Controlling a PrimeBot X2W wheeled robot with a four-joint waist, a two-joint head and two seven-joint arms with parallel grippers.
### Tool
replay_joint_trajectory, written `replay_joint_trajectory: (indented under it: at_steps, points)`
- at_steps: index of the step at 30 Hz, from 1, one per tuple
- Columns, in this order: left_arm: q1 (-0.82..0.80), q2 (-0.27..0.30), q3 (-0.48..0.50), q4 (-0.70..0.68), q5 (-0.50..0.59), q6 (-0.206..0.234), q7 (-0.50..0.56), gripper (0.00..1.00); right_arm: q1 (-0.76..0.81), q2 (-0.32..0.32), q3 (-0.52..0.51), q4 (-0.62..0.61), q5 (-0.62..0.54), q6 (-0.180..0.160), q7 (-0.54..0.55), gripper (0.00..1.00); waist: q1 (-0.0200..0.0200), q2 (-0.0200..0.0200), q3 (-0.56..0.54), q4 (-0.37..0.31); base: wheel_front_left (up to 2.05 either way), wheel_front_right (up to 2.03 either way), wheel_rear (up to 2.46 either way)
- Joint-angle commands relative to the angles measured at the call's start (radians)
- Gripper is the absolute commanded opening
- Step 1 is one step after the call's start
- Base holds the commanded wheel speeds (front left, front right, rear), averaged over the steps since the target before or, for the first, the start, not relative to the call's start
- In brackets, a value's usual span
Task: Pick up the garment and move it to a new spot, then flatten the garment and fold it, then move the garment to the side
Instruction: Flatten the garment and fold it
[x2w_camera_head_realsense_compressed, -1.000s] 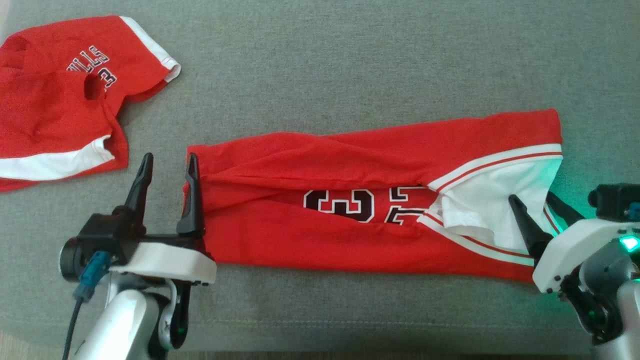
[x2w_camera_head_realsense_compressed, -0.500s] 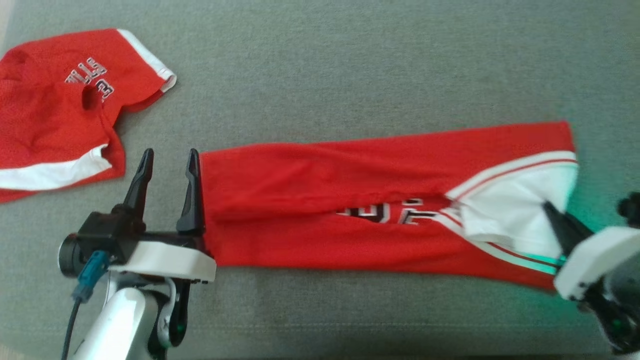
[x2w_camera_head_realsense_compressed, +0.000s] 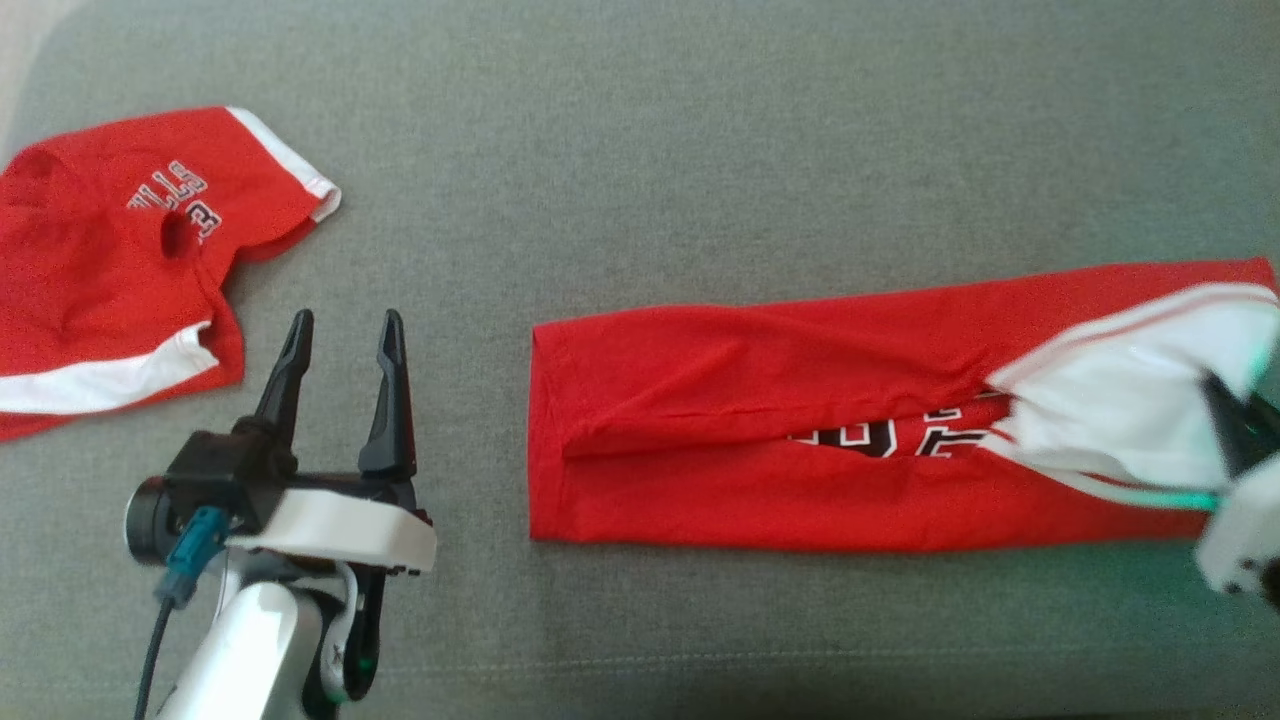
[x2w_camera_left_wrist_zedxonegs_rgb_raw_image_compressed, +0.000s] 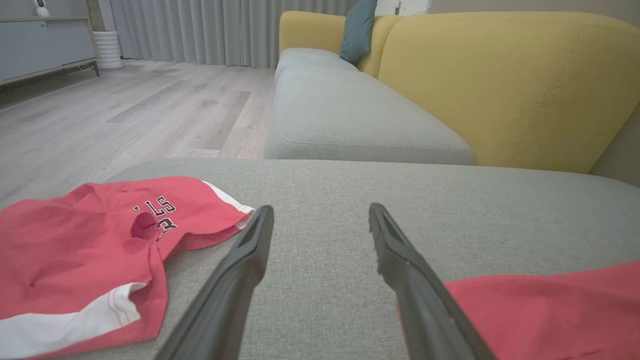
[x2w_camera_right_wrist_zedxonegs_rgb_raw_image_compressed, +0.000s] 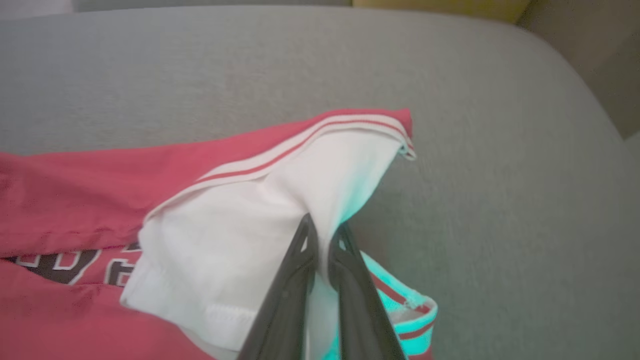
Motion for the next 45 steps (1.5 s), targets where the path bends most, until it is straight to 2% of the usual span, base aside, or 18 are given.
replay_joint_trajectory:
  at_steps: [1, 6, 10, 16, 17, 22, 31, 32, 33, 34, 38, 41, 45]
  points:
    - [-0.009, 0.014, 0.043, -0.026, 0.007, -0.003, -0.012, 1.0, -0.053, -0.047, 0.05, -0.075, -0.038, 0.004, 0.015, 0.0, 0.0, 0.0, -0.017, -0.003, 0.0, 0.0, 0.0]
    - [0.002, 0.012, 0.032, -0.016, 0.005, -0.006, -0.012, 1.0, -0.123, -0.018, 0.237, -0.184, -0.065, 0.004, 0.077, 0.0, 0.0, 0.0, -0.056, -0.002, 0.0, 0.0, 0.0]
    - [0.003, 0.012, 0.023, -0.01, 0.004, -0.009, -0.008, 1.0, -0.174, 0.065, 0.391, -0.177, -0.03, 0.004, 0.082, 0.0, 0.0, 0.0, -0.072, 0.01, 0.0, 0.0, 0.0]
    - [0.0, 0.007, 0.01, -0.011, 0.006, -0.007, -0.005, 1.0, -0.214, 0.212, 0.572, -0.03, 0.018, 0.004, 0.006, 0.0, 0.0, 0.0, -0.075, 0.048, 0.0, 0.0, 0.0]
    - [0.0, 0.007, 0.01, -0.011, 0.006, -0.007, -0.005, 1.0, -0.214, 0.212, 0.572, -0.03, 0.018, 0.004, 0.006, 0.0, 0.0, 0.0, -0.075, 0.048, 0.0, 0.0, 0.0]
    - [-0.012, -0.002, -0.003, -0.008, 0.006, -0.01, -0.004, 1.0, -0.24, 0.256, 0.629, 0.134, 0.057, 0.004, -0.118, 0.0, 0.0, 0.0, -0.061, 0.085, 0.0, 0.0, 0.0]
    - [-0.044, -0.021, -0.019, 0.013, 0.012, -0.017, -0.007, 1.0, -0.329, 0.26, 0.719, 0.344, 0.198, 0.004, -0.29, 0.0, 0.0, 0.0, -0.025, 0.129, 0.0, 0.0, 0.0]
    - [-0.047, -0.023, -0.02, 0.015, 0.013, -0.018, -0.007, 1.0, -0.338, 0.26, 0.723, 0.36, 0.204, 0.004, -0.306, 0.37, 0.0, 0.0, -0.023, 0.131, 0.0, 0.0, 0.0]
    - [-0.049, -0.024, -0.021, 0.018, 0.014, -0.018, -0.008, 1.0, -0.347, 0.26, 0.729, 0.373, 0.212, 0.004, -0.318, 0.91, 0.0, 0.0, -0.022, 0.132, 0.0, 0.0, 0.0]
    - [-0.051, -0.025, -0.022, 0.02, 0.015, -0.018, -0.008, 1.0, -0.354, 0.26, 0.739, 0.38, 0.227, 0.004, -0.333, 1.0, 0.0, 0.0, -0.021, 0.133, 0.0, 0.0, 0.0]
    - [-0.056, -0.029, -0.027, 0.031, 0.021, -0.017, -0.009, 1.0, -0.38, 0.26, 0.777, 0.37, 0.261, 0.004, -0.403, 1.0, 0.0, 0.0, -0.022, 0.134, 0.0, 0.0, 0.0]
    - [-0.055, -0.029, -0.023, 0.033, 0.022, -0.013, -0.01, 1.0, -0.395, 0.26, 0.788, 0.316, 0.248, 0.004, -0.476, 1.0, 0.0, 0.0, -0.026, 0.127, 0.0, 0.0, 0.0]
    - [-0.048, -0.028, -0.015, 0.03, 0.023, -0.005, -0.01, 1.0, -0.398, 0.26, 0.732, 0.224, 0.184, 0.004, -0.558, 1.0, 0.0, 0.0, -0.036, 0.112, 0.0, 0.0, 0.0]
